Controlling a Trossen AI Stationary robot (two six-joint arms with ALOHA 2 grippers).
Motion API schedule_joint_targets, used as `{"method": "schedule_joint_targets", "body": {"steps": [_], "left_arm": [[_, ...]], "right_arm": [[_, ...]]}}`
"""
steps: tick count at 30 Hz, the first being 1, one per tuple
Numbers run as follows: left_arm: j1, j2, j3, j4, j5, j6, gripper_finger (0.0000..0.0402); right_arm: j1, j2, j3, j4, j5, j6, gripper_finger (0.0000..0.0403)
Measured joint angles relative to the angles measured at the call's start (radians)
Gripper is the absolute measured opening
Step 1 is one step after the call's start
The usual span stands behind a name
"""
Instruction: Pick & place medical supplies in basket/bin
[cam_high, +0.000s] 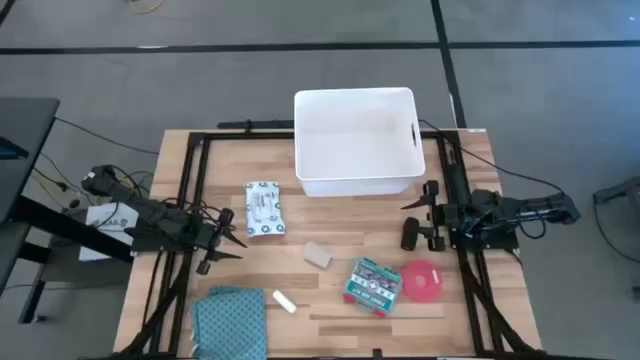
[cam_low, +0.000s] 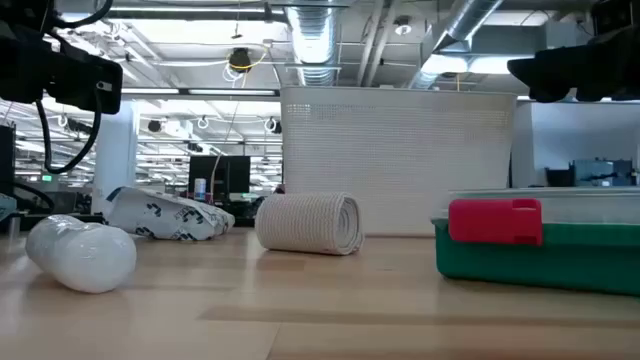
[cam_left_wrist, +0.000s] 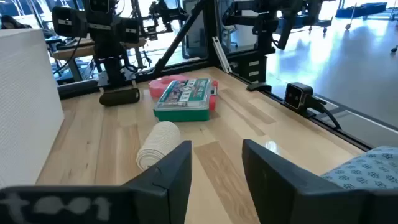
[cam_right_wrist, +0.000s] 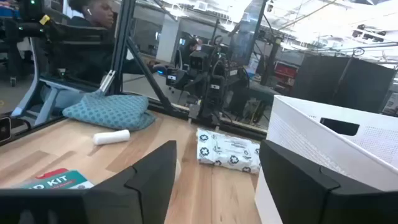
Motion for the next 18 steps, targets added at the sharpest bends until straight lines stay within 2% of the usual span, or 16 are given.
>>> {"method": "schedule_joint_targets", "body": {"steps": [18], "left_arm": [[0.000, 0.000, 0.000, 0.000, 0.000, 0.001, 0.0132]], "right_arm": [[0.000, 0.000, 0.000, 0.000, 0.000, 0.000, 0.0225]]}}
